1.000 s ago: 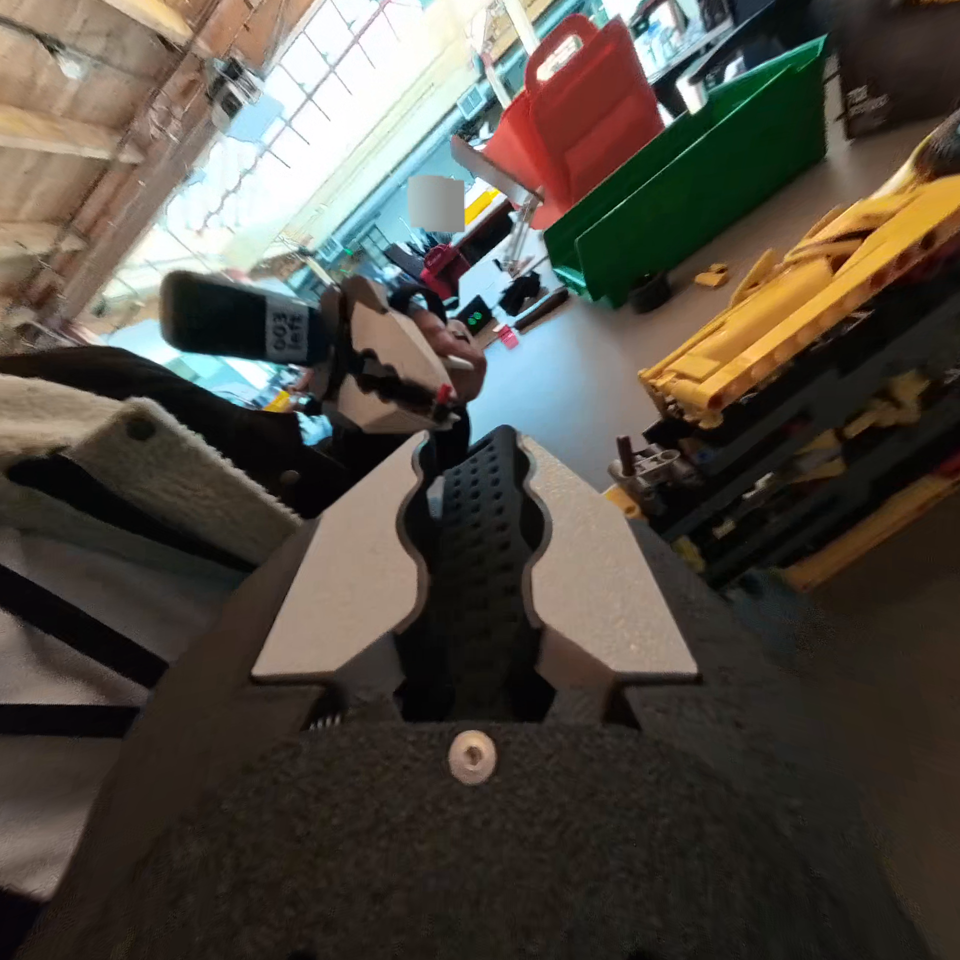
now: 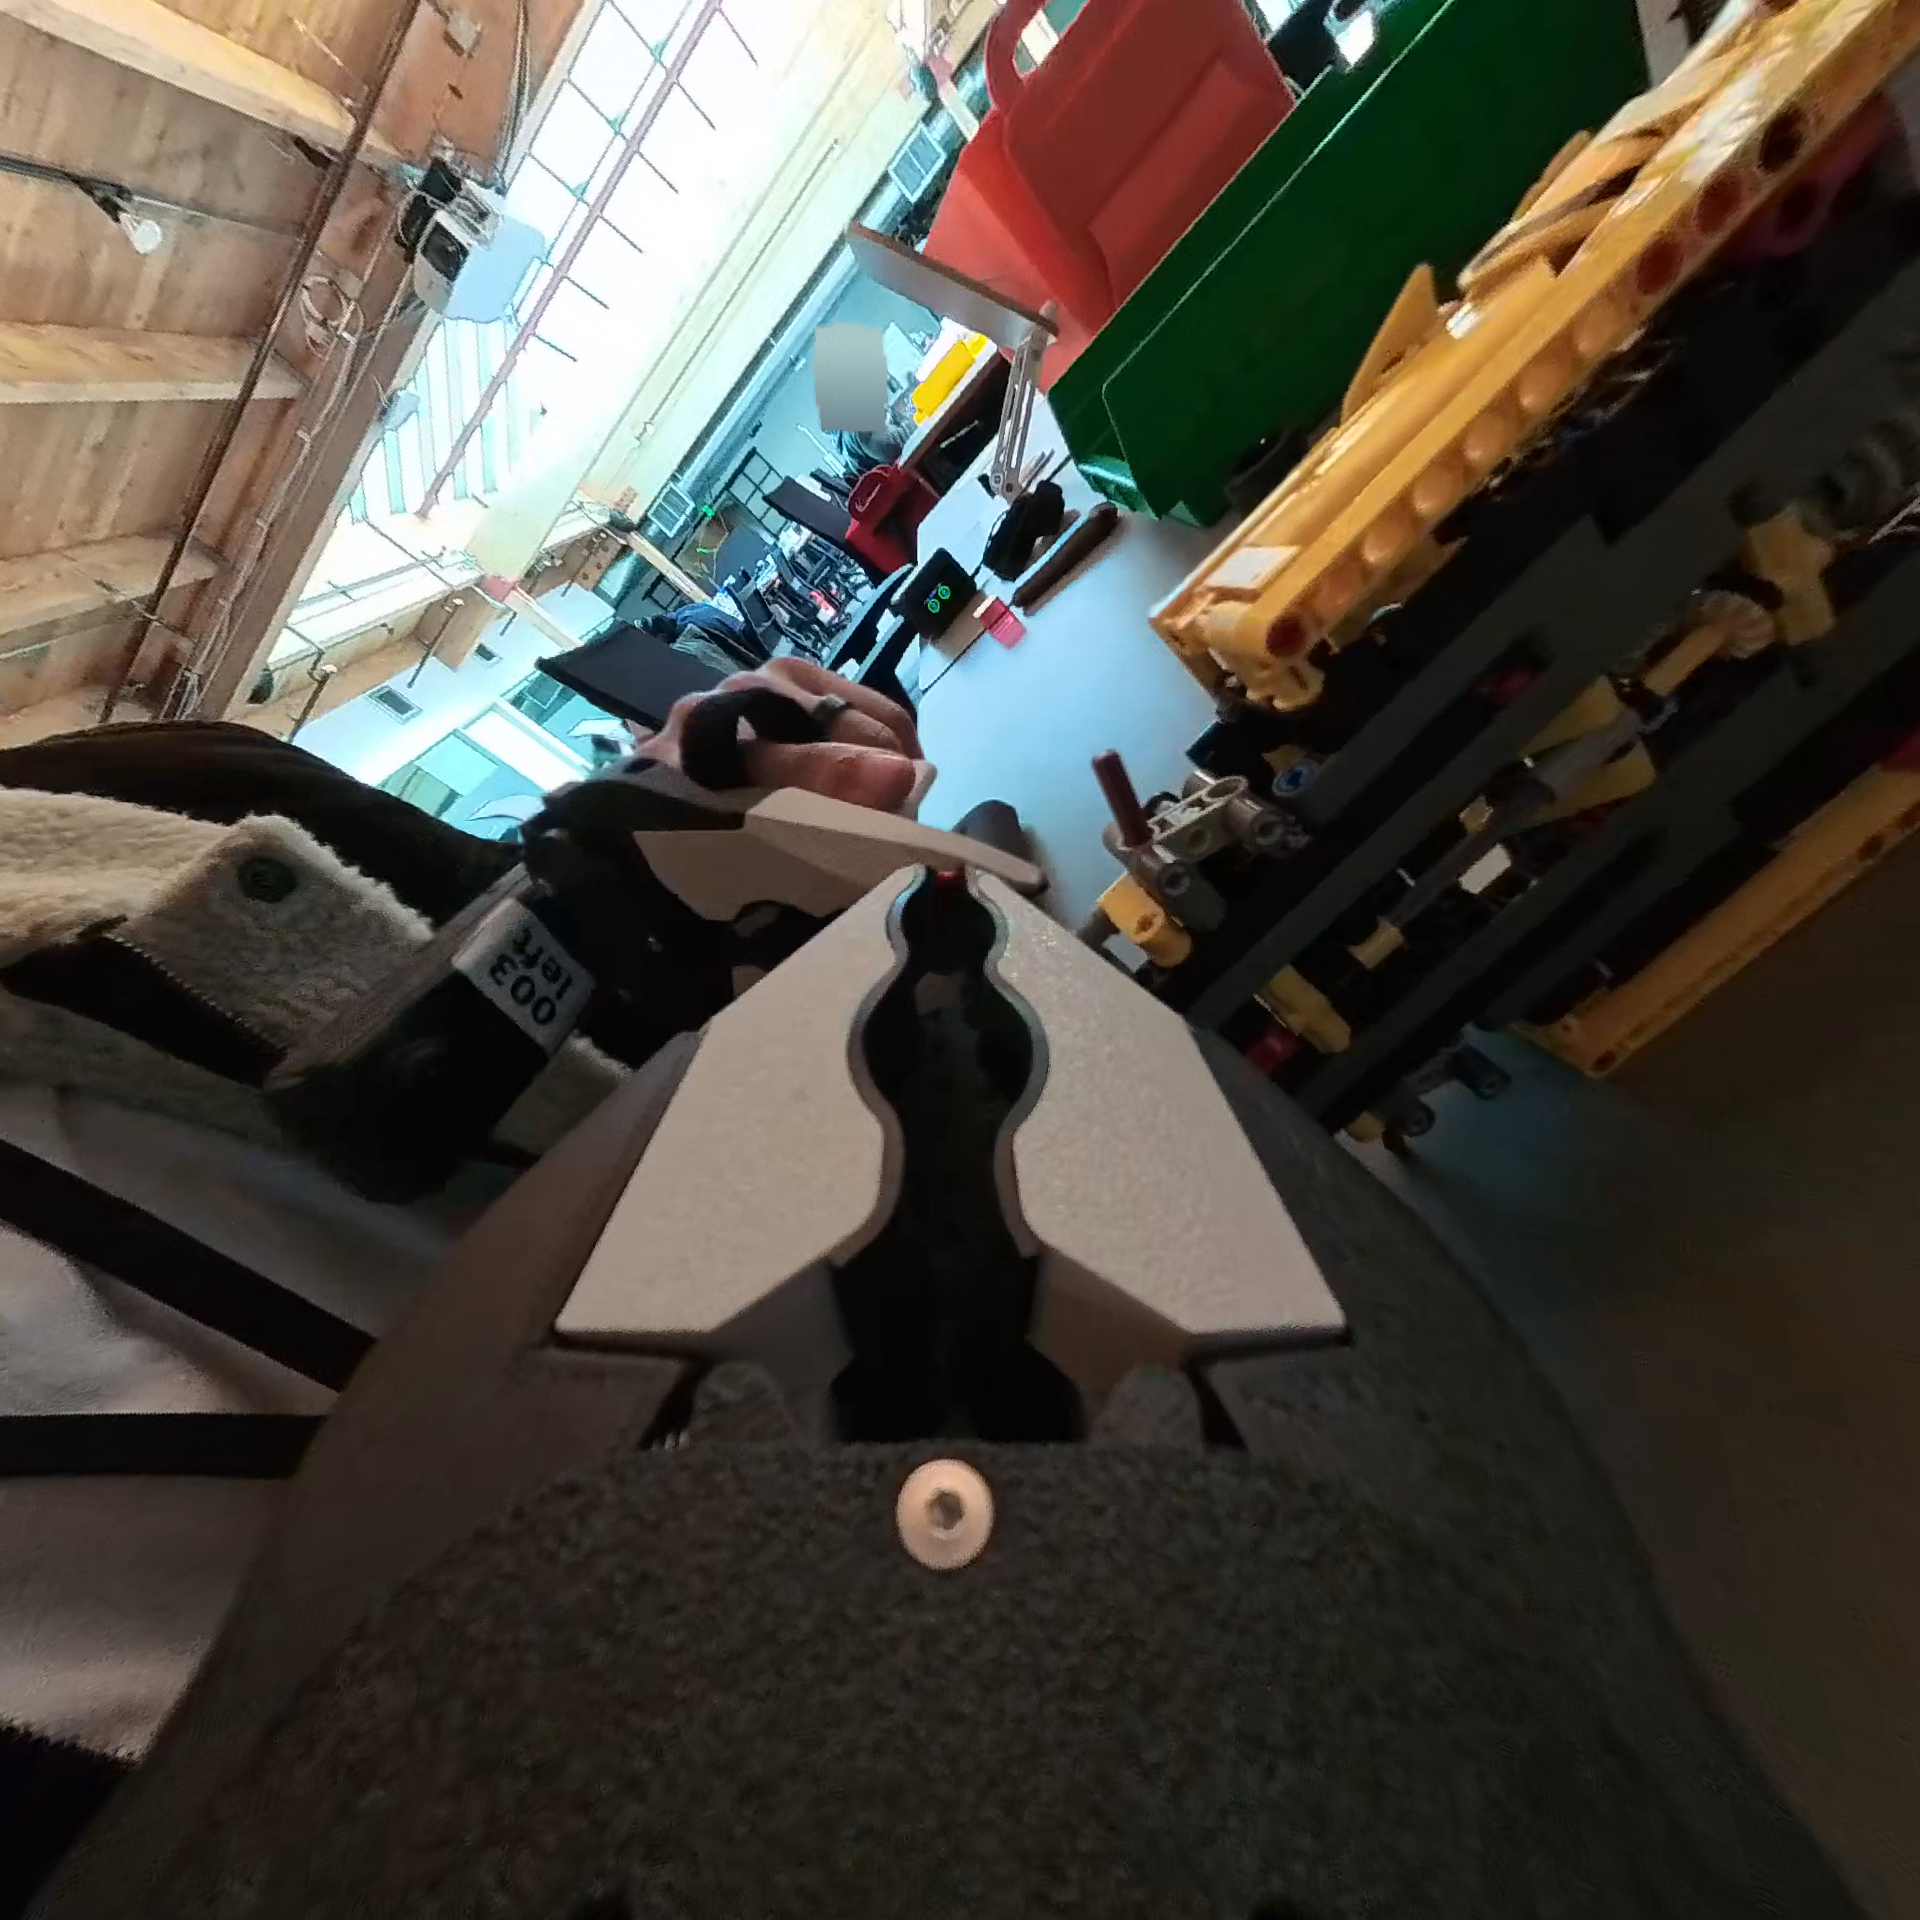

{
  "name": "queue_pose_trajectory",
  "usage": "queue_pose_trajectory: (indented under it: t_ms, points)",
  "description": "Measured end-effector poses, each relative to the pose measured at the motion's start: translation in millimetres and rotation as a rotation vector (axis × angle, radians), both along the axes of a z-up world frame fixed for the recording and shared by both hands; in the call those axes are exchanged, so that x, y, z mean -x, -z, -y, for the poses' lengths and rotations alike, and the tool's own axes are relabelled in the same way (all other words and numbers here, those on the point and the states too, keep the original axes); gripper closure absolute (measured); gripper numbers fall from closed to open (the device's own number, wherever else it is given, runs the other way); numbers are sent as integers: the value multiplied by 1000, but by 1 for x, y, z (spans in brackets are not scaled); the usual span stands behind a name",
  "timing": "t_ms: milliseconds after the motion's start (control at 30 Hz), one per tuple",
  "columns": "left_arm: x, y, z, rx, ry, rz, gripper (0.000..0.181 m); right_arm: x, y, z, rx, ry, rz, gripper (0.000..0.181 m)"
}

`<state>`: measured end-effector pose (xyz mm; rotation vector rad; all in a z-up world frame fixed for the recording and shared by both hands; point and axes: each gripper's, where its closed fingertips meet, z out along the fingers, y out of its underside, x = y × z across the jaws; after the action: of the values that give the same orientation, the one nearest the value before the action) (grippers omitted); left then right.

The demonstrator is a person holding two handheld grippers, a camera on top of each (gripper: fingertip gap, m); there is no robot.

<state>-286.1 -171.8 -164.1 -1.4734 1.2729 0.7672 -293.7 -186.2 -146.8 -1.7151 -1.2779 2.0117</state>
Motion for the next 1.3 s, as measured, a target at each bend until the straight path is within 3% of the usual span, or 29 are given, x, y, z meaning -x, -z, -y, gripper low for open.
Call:
queue_pose_trajectory:
  t_ms: [67,133,200,233,300,433,533,667,733,800,900,1033,1133,1300]
  points:
    - [-7,5,2,13,45,-72,181,0,-9,-10,35,47,-47,178]
    - [-33,33,19,124,179,-114,181,-10,-44,-38,127,100,-156,179]
    - [-40,40,18,69,189,-155,181,-18,-52,-51,-21,142,-144,179]
    - [-35,37,13,70,159,-127,181,-22,-60,-53,-8,143,-165,179]
    - [-33,27,8,117,125,38,181,-26,-61,-54,27,154,-178,179]
    - [-32,-11,0,161,79,540,181,-29,-62,-58,205,143,-255,179]
    - [-27,-36,2,236,129,888,181,-24,-56,-58,247,135,-254,179]
    - [-12,-37,-2,196,90,945,181,-23,-56,-57,232,139,-261,178]
    - [-14,-40,-3,231,80,1038,181,-21,-56,-53,176,162,-273,178]
    - [-17,-50,-3,335,124,1269,181,-18,-61,-39,17,184,-315,178]
    - [-22,-69,4,483,273,1560,161,-15,-71,-13,-122,159,-386,178]
    - [-25,-82,13,505,377,1632,162,-10,-69,1,-85,99,-385,178]
    - [-24,-82,14,519,379,1646,173,-10,-70,3,-51,74,-390,178]
    - [-23,-78,17,551,404,1659,174,-10,-67,6,-45,62,-380,178]
